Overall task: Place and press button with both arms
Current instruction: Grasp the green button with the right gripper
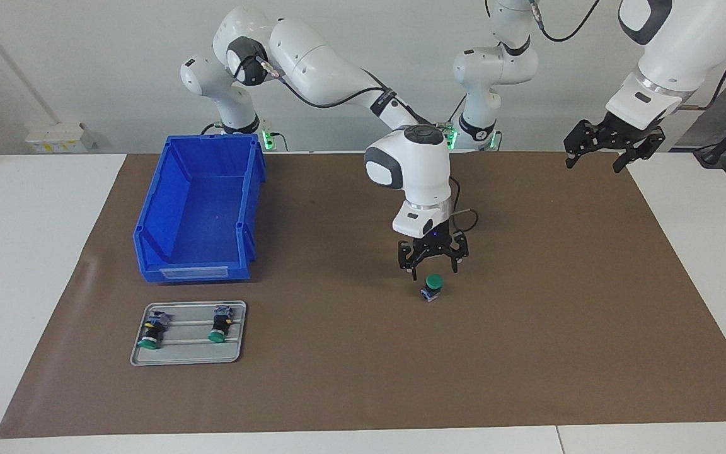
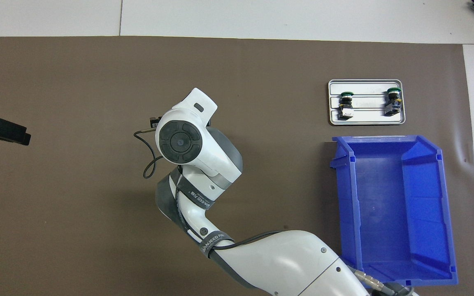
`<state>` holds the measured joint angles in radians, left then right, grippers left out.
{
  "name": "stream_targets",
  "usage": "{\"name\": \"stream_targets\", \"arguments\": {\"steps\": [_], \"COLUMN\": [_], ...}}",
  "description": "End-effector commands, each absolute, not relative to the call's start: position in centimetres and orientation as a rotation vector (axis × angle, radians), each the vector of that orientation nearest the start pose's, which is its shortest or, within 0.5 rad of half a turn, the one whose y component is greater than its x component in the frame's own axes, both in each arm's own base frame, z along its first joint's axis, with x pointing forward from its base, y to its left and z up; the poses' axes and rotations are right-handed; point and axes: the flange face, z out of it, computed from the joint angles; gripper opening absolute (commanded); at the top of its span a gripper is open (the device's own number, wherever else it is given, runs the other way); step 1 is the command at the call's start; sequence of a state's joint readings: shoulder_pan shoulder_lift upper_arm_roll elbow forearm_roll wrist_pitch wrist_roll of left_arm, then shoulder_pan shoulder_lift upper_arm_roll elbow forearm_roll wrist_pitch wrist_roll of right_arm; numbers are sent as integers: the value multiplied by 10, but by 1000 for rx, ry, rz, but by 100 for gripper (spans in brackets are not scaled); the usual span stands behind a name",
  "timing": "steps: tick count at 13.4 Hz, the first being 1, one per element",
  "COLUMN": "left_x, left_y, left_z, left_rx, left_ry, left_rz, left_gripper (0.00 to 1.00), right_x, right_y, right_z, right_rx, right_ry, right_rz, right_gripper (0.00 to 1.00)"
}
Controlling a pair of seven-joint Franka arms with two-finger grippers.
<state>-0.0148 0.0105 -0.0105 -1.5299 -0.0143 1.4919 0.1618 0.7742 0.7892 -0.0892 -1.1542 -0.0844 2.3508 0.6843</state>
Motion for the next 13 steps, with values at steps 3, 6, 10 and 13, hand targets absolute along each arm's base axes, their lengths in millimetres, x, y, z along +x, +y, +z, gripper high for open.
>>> {"name": "stream_targets", "arguments": {"steps": [3,6,10,13], "left_x": [542,542,542,542], "left_y": [-13,-13,-13,-13], "left_z": [632,632,632,632], "left_rx": [-3128,-3128,-3128,-3128], "left_ry": [274,274,274,274], "left_rz": [75,75,75,75], "left_gripper": [100,100,100,100], "right_x": [597,597,588,587], "right_y": [516,512,522,524], "right_z": [345,326,326,326], "right_rx": [-2924,-2959,-2955,-2959], "right_ry": [-193,-229,-242,-266], "right_rz": [-633,-636,-636,-661], "right_gripper": [100,100,100,100]}}
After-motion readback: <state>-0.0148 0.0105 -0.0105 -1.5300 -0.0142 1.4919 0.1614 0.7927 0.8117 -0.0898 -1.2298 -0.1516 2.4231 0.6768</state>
